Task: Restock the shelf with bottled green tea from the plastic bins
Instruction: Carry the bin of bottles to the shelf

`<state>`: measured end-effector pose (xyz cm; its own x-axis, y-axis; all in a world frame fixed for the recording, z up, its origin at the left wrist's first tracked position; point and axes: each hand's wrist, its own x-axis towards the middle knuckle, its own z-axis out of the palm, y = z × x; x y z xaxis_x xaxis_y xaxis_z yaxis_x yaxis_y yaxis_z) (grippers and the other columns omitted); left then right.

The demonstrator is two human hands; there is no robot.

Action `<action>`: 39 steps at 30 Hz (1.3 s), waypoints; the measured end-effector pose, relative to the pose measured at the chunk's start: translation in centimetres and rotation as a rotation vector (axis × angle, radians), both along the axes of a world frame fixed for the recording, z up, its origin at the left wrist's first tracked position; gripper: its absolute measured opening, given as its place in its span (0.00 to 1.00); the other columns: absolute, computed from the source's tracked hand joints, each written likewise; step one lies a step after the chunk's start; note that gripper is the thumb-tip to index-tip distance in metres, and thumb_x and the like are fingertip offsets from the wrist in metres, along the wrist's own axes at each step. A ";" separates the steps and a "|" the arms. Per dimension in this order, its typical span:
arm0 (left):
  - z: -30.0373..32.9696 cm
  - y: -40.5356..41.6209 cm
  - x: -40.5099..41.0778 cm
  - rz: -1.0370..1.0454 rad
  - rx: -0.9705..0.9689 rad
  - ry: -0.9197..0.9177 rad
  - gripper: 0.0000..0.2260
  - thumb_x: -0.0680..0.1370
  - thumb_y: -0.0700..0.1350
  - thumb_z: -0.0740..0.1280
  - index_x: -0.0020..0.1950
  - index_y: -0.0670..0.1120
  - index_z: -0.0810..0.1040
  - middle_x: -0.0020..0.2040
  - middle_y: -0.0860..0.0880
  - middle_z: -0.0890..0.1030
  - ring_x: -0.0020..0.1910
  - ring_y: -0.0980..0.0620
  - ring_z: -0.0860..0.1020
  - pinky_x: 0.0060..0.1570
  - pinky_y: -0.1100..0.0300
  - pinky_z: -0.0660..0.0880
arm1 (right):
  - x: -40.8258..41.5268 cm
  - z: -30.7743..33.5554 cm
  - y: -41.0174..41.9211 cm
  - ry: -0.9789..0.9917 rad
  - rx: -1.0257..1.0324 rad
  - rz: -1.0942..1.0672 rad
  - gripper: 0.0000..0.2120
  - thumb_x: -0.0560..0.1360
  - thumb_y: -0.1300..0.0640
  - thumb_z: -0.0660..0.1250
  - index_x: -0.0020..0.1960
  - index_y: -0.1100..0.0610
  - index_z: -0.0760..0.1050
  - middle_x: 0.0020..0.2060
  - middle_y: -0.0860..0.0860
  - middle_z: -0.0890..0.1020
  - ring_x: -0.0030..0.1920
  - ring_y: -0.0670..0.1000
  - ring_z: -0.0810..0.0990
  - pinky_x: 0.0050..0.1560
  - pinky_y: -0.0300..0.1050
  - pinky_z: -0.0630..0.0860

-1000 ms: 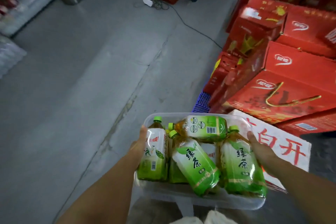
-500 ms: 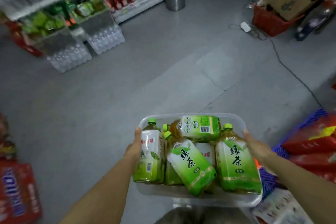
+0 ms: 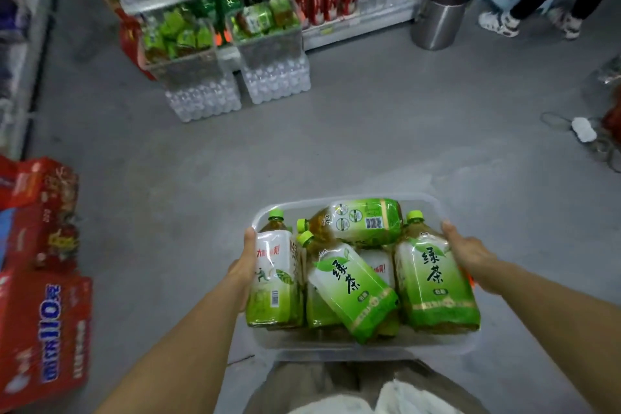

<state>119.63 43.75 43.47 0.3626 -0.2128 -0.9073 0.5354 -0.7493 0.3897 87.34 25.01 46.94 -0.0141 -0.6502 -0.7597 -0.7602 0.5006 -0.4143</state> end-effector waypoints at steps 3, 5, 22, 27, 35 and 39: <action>0.7 -5.5 3.6 0.029 -0.016 0.006 0.49 0.63 0.81 0.53 0.59 0.40 0.80 0.44 0.36 0.85 0.40 0.38 0.86 0.40 0.45 0.82 | 4.1 -0.2 -7.3 -0.033 -0.002 -0.002 0.40 0.78 0.32 0.48 0.59 0.69 0.74 0.50 0.67 0.79 0.50 0.62 0.79 0.58 0.58 0.75; 1.0 -9.6 6.2 0.029 -0.012 0.009 0.48 0.66 0.81 0.51 0.59 0.40 0.80 0.44 0.36 0.85 0.41 0.38 0.86 0.39 0.46 0.82 | 6.9 -0.6 -11.6 -0.057 -0.005 -0.016 0.40 0.78 0.31 0.48 0.56 0.68 0.74 0.48 0.67 0.80 0.48 0.62 0.80 0.54 0.58 0.76; 3.7 -53.0 22.9 -0.230 0.006 -0.030 0.50 0.58 0.81 0.55 0.56 0.39 0.81 0.46 0.37 0.85 0.41 0.39 0.85 0.39 0.46 0.83 | 18.4 -3.5 -46.0 -0.046 0.023 -0.212 0.33 0.80 0.35 0.50 0.47 0.65 0.76 0.36 0.60 0.77 0.34 0.55 0.75 0.34 0.44 0.68; 3.4 -68.2 22.2 -0.323 -0.026 0.017 0.36 0.75 0.74 0.51 0.37 0.42 0.77 0.28 0.43 0.82 0.23 0.47 0.81 0.23 0.60 0.77 | 17.4 -3.8 -62.2 -0.045 0.019 -0.207 0.33 0.81 0.35 0.51 0.54 0.65 0.76 0.34 0.57 0.74 0.33 0.54 0.74 0.33 0.43 0.68; 2.8 -90.2 21.7 -0.325 -0.079 0.069 0.37 0.76 0.74 0.48 0.35 0.43 0.77 0.28 0.44 0.82 0.23 0.48 0.81 0.23 0.59 0.78 | 17.1 -2.5 -85.7 -0.008 -0.103 -0.218 0.40 0.77 0.30 0.49 0.56 0.65 0.76 0.51 0.66 0.81 0.50 0.63 0.81 0.57 0.59 0.77; 1.4 -101.3 22.7 -0.326 -0.075 0.104 0.37 0.75 0.75 0.49 0.35 0.44 0.78 0.30 0.43 0.82 0.26 0.47 0.82 0.28 0.58 0.80 | 17.5 -2.8 -95.9 -0.017 -0.085 -0.214 0.40 0.77 0.30 0.48 0.52 0.66 0.77 0.44 0.67 0.82 0.40 0.60 0.81 0.45 0.52 0.77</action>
